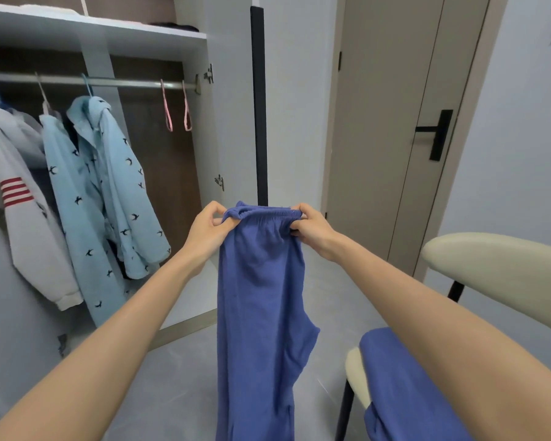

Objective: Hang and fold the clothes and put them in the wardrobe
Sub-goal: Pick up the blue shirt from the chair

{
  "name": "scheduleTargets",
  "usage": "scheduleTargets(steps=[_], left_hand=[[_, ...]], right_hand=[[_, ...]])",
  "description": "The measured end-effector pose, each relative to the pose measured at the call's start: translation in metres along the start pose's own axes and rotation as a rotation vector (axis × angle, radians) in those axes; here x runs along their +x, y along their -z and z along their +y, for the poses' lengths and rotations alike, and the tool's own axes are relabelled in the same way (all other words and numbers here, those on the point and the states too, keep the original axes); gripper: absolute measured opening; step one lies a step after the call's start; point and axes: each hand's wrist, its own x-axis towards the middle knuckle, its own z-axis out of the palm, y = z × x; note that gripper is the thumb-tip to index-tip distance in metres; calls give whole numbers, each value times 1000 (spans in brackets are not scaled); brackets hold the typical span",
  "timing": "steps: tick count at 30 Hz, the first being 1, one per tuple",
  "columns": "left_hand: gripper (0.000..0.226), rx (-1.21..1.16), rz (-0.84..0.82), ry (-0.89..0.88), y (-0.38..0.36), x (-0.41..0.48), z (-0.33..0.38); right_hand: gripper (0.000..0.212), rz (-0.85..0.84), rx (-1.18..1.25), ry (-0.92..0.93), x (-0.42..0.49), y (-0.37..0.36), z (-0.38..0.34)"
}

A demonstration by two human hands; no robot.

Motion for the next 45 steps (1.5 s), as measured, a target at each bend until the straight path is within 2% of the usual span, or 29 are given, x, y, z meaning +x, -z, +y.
scheduleTargets(steps=[7, 10, 19, 27, 32, 38, 45], left_hand=[[18, 10, -20, -77, -44, 60, 22], [18, -22, -45, -112, -72, 69, 45], [28, -109, -234, -218, -177, 13, 133], [20, -203, -497, -281, -285, -105, 192], [17, -257, -665, -220, -352, -200, 206], [19, -313, -859, -156, -415, -307, 214], [23, -325, -975, -31, -466, -386, 191]], right_hand=[[30, 139, 133, 82, 56, 40, -5], [29, 223, 104, 174, 60, 74, -12], [30, 430, 1, 291, -26, 210, -21], [31, 587, -17, 189, -179, 328, 13], [20, 653, 18, 65, -291, 382, 56], [31, 811, 99, -113, -405, 419, 115], [32, 870, 141, -297, -484, 432, 169]])
